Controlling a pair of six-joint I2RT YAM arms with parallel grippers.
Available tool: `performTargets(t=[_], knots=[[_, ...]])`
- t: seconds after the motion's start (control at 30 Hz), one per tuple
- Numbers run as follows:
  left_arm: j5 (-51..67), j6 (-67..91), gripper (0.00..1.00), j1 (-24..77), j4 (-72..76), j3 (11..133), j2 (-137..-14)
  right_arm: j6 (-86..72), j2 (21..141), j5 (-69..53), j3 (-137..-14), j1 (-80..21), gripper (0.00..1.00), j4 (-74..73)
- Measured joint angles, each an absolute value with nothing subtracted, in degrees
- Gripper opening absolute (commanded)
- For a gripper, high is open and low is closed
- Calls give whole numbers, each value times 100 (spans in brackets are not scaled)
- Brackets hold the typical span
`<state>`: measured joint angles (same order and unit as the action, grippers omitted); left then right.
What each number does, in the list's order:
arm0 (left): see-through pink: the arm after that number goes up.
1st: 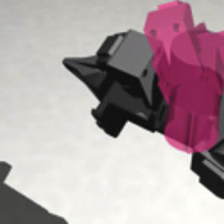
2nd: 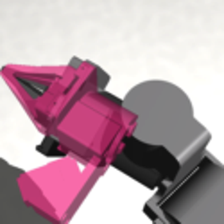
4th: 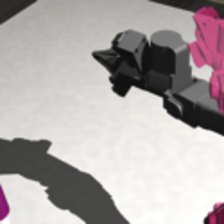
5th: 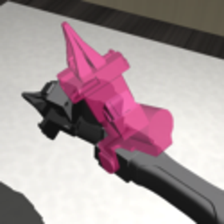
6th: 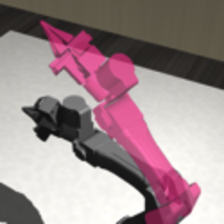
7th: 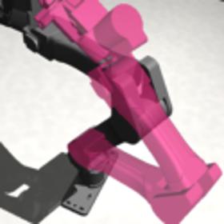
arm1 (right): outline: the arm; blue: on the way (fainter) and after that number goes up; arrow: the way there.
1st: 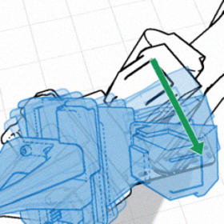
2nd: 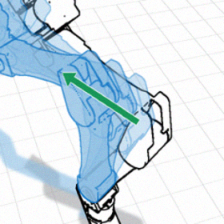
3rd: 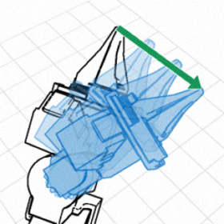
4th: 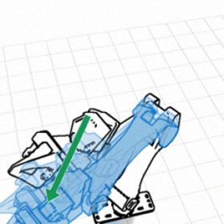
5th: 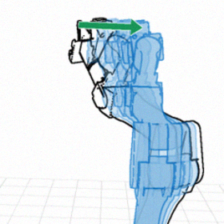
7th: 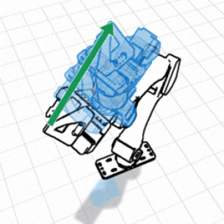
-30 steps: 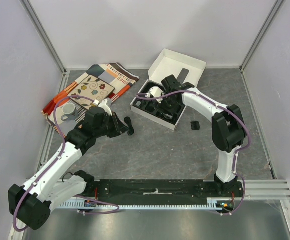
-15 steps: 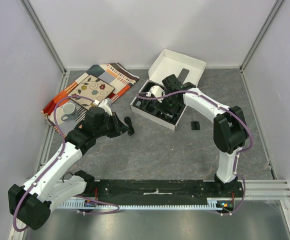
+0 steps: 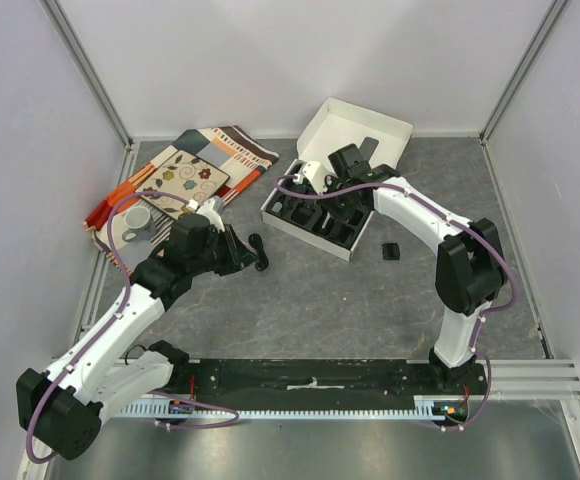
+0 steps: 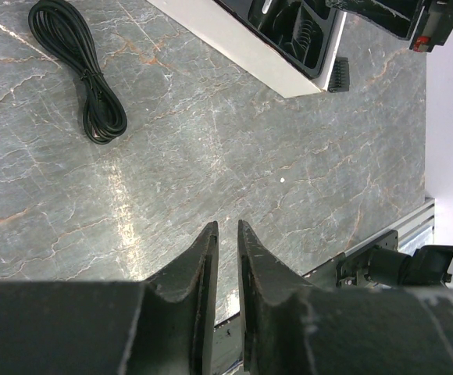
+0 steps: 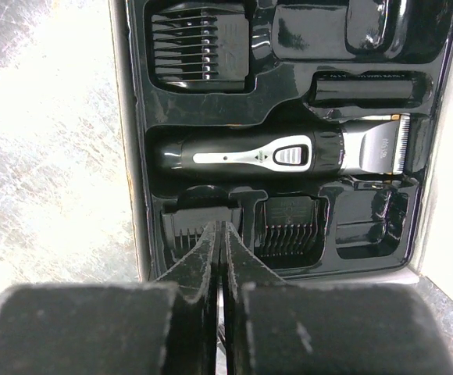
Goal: Sort the hair-cutting tools
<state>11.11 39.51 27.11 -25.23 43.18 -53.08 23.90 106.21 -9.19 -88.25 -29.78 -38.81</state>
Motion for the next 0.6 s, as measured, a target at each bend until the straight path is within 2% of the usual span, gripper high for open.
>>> performTargets(t=[0.6], knots=[[1111, 3946, 22, 2711, -2523, 4318, -5363, 2362, 11150, -1000, -8825, -2978, 0, -3848]])
